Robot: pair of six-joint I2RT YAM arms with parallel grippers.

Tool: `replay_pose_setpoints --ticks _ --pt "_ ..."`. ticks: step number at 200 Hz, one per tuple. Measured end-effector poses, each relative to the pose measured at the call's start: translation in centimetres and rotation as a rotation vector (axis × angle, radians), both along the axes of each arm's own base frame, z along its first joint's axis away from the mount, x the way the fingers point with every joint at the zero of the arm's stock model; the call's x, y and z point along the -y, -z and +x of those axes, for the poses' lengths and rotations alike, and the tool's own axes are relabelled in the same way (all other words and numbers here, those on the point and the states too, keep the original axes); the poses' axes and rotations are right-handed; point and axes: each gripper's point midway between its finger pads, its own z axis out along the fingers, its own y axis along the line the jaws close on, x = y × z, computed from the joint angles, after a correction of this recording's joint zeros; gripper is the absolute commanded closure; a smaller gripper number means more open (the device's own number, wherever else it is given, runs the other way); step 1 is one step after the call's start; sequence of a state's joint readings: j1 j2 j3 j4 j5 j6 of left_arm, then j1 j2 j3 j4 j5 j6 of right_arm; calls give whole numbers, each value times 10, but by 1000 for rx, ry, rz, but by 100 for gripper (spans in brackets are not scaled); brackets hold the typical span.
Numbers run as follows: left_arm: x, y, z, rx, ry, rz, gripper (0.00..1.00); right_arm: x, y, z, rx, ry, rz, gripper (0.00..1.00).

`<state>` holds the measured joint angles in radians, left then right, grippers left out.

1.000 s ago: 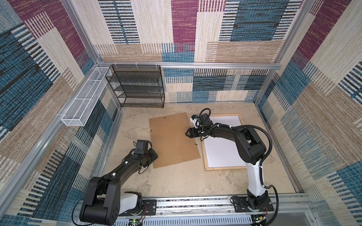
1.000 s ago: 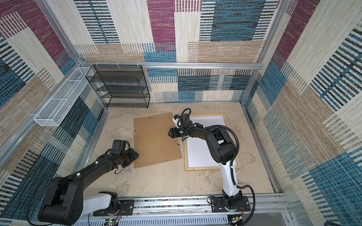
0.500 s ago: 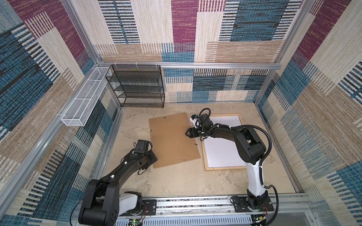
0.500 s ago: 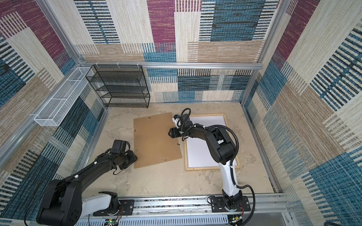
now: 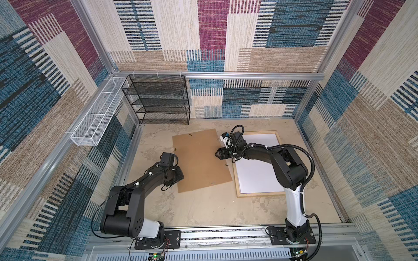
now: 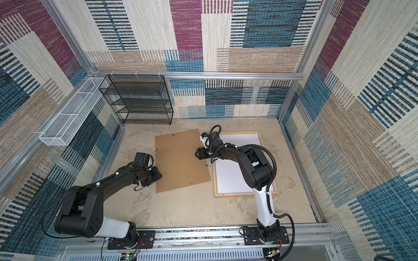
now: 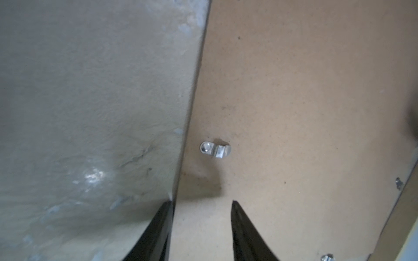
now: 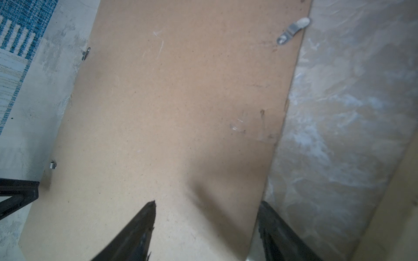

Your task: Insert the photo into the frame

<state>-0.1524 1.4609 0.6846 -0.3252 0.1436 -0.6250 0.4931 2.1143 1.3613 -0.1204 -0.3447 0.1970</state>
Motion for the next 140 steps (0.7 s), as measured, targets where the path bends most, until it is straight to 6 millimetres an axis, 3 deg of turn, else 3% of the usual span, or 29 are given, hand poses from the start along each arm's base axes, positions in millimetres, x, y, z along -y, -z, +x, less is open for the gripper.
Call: replay_pose_setpoints --ticks 26,67,93,113,140 --pt "10 -14 -13 -8 34 -41 53 0 2 -2 -5 -4 4 27" --pt "23 -81 -2 181 70 -126 51 -3 2 -7 1 -21 30 27" --pt "26 -104 -5 234 81 -145 50 -4 1 -10 -1 -31 42 27" --pt "18 -101 -12 206 59 -107 50 -4 0 -12 -1 -36 46 27" --pt "5 -71 -32 80 28 -40 50 -4 -2 -10 3 -34 46 27"
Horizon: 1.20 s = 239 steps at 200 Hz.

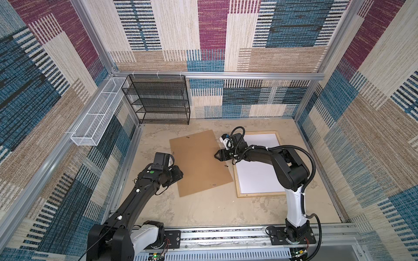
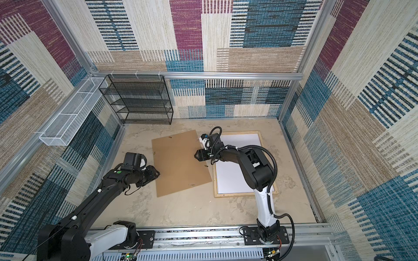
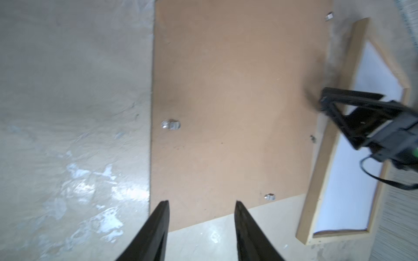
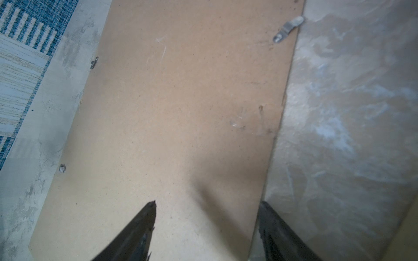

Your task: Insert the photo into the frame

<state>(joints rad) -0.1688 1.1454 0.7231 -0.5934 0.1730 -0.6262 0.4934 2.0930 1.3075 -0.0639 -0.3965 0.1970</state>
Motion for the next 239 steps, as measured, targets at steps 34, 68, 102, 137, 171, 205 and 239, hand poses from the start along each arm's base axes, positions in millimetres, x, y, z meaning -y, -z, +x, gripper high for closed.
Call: replay_pose_setpoints --ticks 34,68,102,137,171,205,239 --pt "-12 31 -15 -130 -18 78 50 2 -1 0 -6 5 -11 26" --pt "-9 47 -16 -206 13 141 50 4 0 -2 -13 9 -25 26" --pt "-1 56 -9 -234 66 195 50 5 0 -2 -17 12 -32 26" --pt "1 64 -8 -267 87 244 48 6 0 -2 -18 14 -35 26" --pt "5 71 -5 -286 113 272 46 6 0 -2 -18 14 -36 26" --pt "9 73 -4 -288 127 266 46 6 1 -2 -19 14 -36 26" --pt "15 72 -1 -267 137 237 47 6 4 -5 -21 13 -36 26"
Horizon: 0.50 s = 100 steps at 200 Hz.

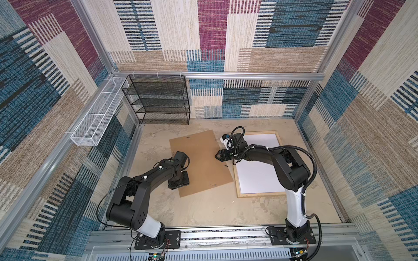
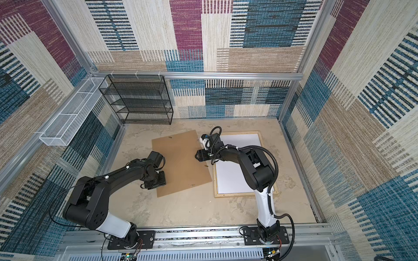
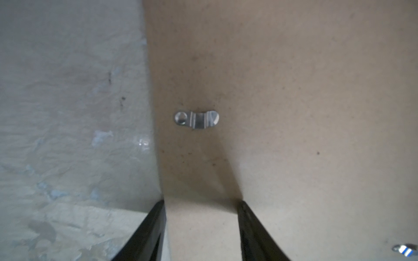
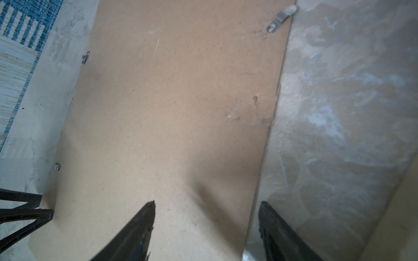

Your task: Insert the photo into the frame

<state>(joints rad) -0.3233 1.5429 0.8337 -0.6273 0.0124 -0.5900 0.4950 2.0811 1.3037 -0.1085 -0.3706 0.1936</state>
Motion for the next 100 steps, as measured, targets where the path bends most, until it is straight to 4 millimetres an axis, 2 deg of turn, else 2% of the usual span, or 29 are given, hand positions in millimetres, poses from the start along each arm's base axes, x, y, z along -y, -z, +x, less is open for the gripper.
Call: replay_pose_setpoints --ticks 21,47,100 --pt "6 -6 -1 20 10 -42 46 0 1 -1 11 2 3 26" --pt "11 -24 3 69 14 -80 46 1 1 -3 20 7 5 26" --pt "16 -84 11 245 22 -152 46 2 -1 -4 50 19 19 26"
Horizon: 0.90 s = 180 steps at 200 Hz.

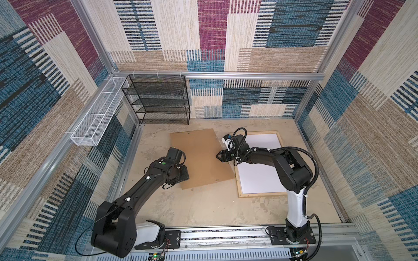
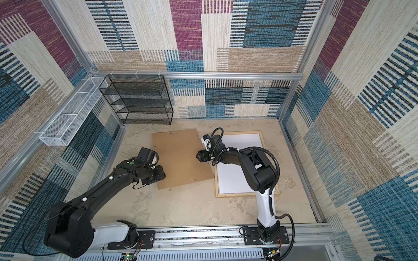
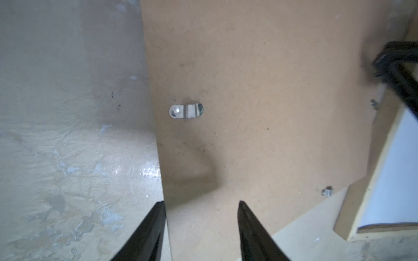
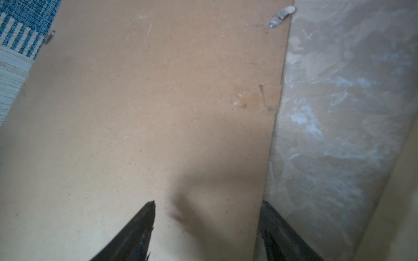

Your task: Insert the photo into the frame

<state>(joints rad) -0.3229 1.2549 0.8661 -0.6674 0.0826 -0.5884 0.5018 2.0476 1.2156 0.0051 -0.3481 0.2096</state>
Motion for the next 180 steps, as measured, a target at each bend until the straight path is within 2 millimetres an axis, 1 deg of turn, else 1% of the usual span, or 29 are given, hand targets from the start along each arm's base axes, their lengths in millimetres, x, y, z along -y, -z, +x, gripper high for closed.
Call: replay_pose_setpoints --ticks 26,63,91,105,133,149,167,180 --pt "1 -24 2 99 -13 -44 45 -1 -1 -3 -4 -8 12 26" --pt "2 -50 1 210 -37 -118 45 -5 -1 -12 -34 -33 43 26" --pt "6 -70 3 284 -48 -170 45 -7 -2 -15 -44 -42 61 26" --pt "6 -73 4 304 -63 -189 46 -8 -3 -17 -49 -46 70 26" --pt "5 -72 3 325 -104 -229 47 -8 -4 -19 -52 -45 78 26" --pt "6 -79 4 351 -121 -255 47 -9 -4 -20 -57 -47 84 26" --pt "6 -88 6 389 -122 -273 51 -10 -6 -21 -63 -52 92 26" --pt "7 -91 7 400 -123 -279 54 -10 -5 -22 -67 -53 96 26"
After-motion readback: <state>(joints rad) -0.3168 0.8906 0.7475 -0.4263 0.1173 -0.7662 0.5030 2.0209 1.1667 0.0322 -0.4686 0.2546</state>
